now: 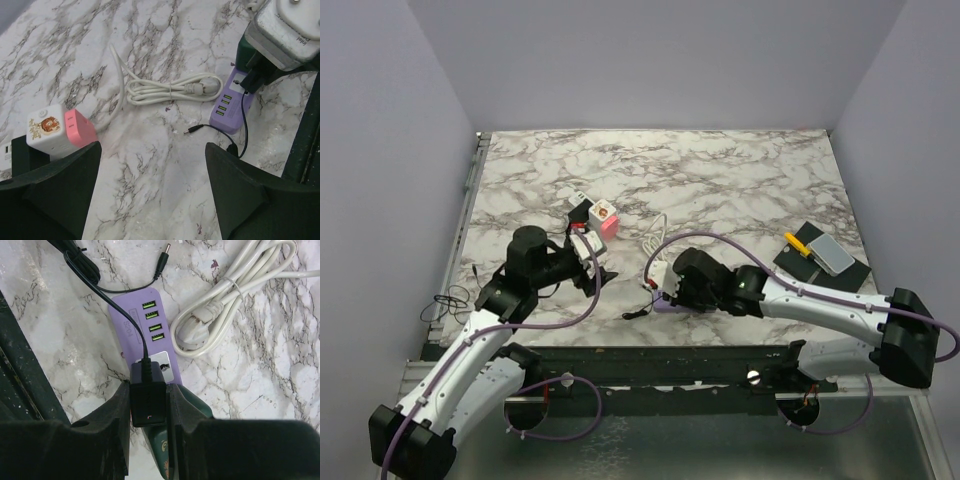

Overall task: Insert the plug
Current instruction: Insert the plug into the socket.

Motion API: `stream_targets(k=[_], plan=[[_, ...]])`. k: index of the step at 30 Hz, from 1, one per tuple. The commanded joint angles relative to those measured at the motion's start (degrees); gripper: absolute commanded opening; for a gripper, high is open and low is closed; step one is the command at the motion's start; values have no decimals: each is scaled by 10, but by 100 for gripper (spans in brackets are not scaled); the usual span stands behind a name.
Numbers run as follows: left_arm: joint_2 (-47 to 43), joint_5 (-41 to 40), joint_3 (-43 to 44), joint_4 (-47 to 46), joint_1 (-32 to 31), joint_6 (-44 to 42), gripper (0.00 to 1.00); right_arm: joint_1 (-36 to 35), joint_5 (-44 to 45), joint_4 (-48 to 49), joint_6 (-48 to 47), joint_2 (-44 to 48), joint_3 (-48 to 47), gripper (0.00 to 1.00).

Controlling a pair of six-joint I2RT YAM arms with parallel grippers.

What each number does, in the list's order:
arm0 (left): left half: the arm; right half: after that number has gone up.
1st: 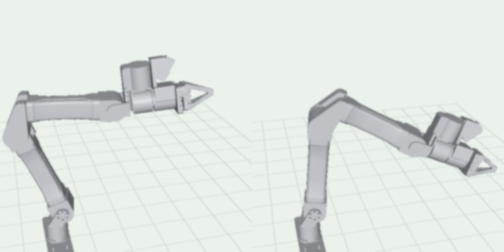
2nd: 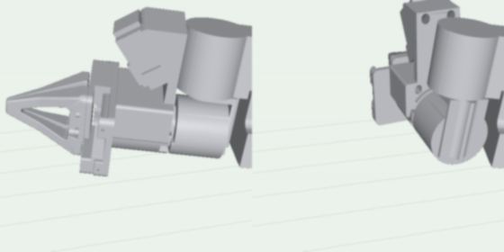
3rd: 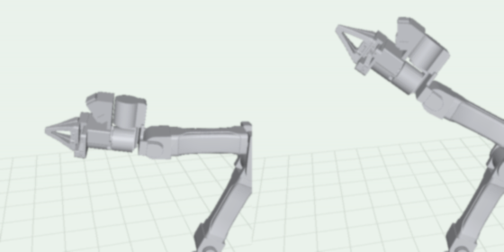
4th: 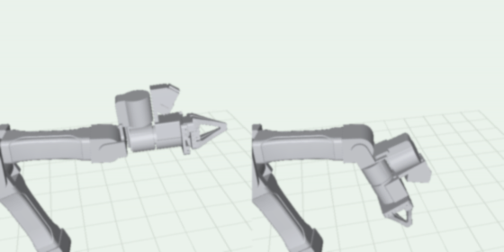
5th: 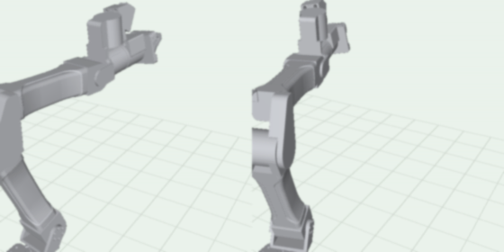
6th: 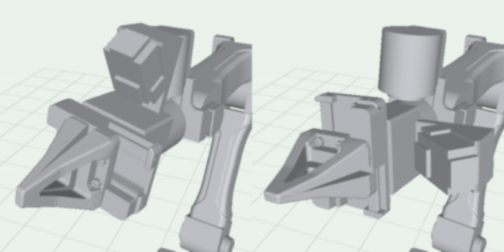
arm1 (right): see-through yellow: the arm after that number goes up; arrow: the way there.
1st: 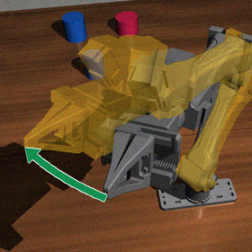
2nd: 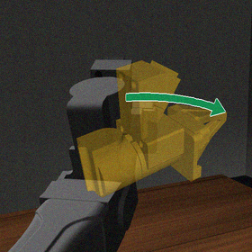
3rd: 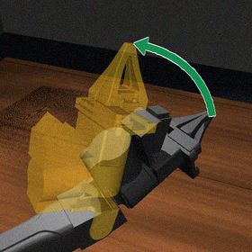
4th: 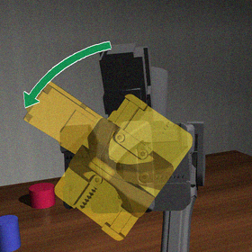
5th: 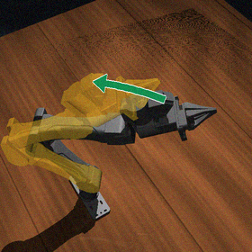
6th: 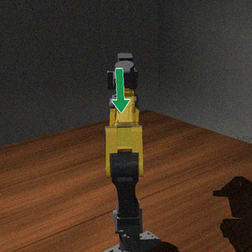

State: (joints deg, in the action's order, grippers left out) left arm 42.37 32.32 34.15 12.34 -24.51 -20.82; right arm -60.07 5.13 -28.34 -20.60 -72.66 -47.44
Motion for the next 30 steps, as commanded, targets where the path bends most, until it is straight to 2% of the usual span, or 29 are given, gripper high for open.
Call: stream_targets(k=[1,7,17,30], plan=[[30,66,-9,-40,-2,-14,82,-2,3,9,-11,-16,32,1],[82,90,2,-40,-2,-57,74,9,-40,-18,-23,-40,2,1],[71,116,-27,-40,-2,-110,72,64,-98,-61,-36,-27,-15,1],[153,128,1,-45,-48,-127,71,65,-106,-44,-6,2,32,1]])
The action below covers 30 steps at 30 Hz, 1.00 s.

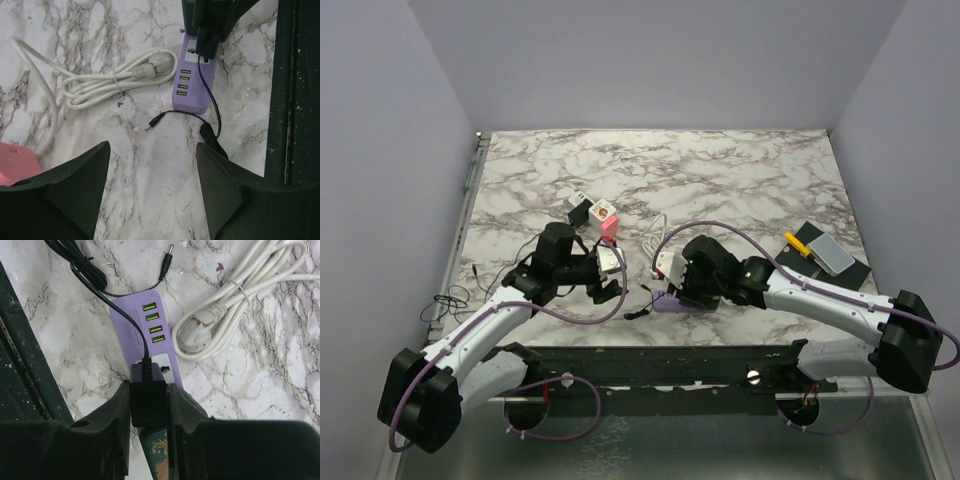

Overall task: Insert the plug
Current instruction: Insert the plug into the socket.

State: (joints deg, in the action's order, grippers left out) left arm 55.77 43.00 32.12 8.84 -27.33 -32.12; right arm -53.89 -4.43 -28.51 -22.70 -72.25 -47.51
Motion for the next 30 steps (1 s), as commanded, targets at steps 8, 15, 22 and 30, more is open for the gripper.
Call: stream_targets(k=[8,15,22,30], plan=[[36,15,23,-18,-72,-31,78,3,-9,-36,14,-10,46,1],[92,-8,23,-66,-127,-3,80,3,-29,-40,9,-24,41,1],[140,-65,12,-162,-171,61,69,3,-22,-36,-3,14,51,1],[173,-88,5,-216,-209,68,57,3,-30,-41,-6,16,52,1]])
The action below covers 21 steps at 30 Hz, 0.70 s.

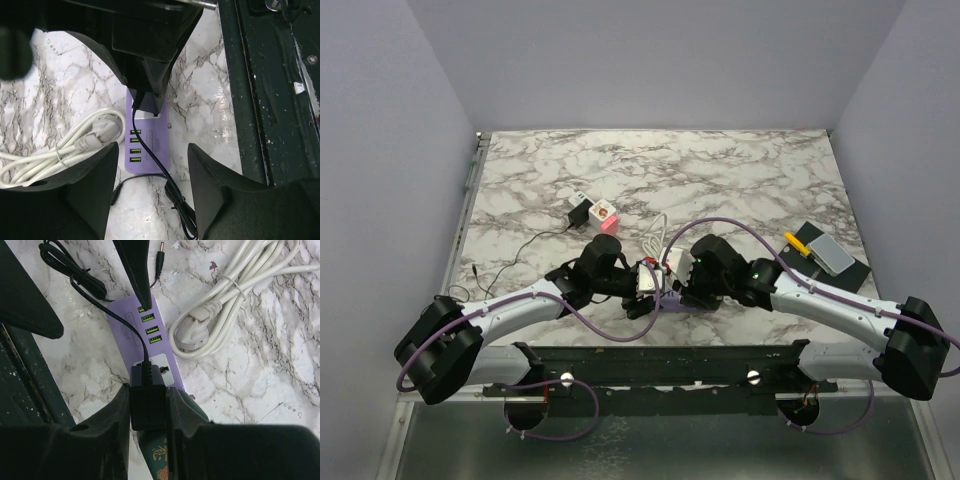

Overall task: Insert the plug
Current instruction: Insert the plug into the socket.

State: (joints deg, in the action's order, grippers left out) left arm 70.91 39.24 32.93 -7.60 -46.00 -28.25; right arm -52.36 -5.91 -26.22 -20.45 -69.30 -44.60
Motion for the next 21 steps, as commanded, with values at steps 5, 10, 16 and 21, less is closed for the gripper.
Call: stream_targets(k=[5,10,16,21], plan=[[33,-82,-8,-62,-42,19,52,-12,-17,-67,-34,-11,23,1],[38,-99,-8,-70,-44,25,50,-13,-23,-68,-40,-21,15,1],[32,-93,-17,-76,-44,43,63,-13,-29,-68,-50,-40,5,1],[21,-75,-36,-87,-44,42,67,-13,-36,-71,-59,-53,-9,1]])
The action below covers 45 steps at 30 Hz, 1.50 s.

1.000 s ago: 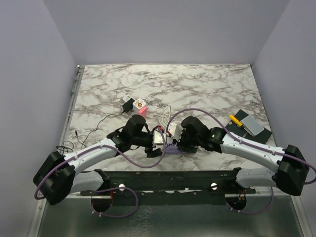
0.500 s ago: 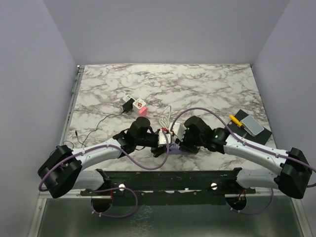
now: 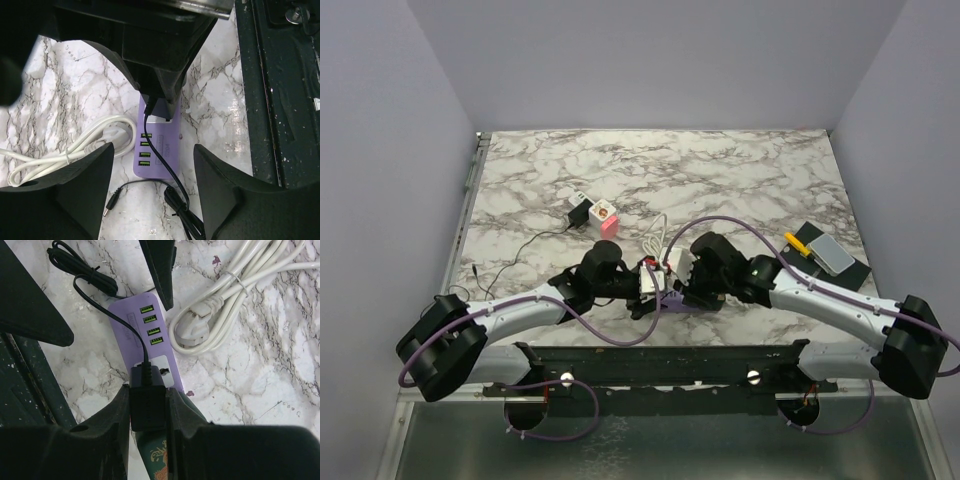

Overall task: Insert the plug
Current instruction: Insert the plug into the socket.

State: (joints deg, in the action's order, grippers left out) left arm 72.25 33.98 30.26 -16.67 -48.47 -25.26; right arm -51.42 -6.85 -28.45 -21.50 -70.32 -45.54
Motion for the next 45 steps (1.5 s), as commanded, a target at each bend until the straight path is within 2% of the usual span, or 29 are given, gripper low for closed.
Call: stream_targets(k=[1,11,17,20,25,28,34,39,45], plan=[[8,-20,-11,3,-19,8,66,-22,-29,-49,-50,-46,-3,1],[-1,-46,-28,-4,-20,-19,51,-22,-48,-60,-59,-61,-10,1],[3,-48,-30,-14,-21,-11,49,-22,-45,-62,-53,-45,0,1],[9,-42,-22,-15,-21,8,52,-22,-41,-55,-49,-33,7,1],[16,-16,-19,-25,-22,38,71,-22,-39,-50,-53,-31,6,1],[27,-12,-17,-35,-25,48,72,-22,-34,-44,-53,-30,5,1],[55,-26,-13,-63,-34,62,61,-22,-48,-27,-53,-15,14,4],[64,-39,-28,-94,-35,66,44,-22,-54,-26,-55,-9,22,15],[76,-31,-35,-103,-36,57,34,-22,-54,-28,-51,4,26,24]])
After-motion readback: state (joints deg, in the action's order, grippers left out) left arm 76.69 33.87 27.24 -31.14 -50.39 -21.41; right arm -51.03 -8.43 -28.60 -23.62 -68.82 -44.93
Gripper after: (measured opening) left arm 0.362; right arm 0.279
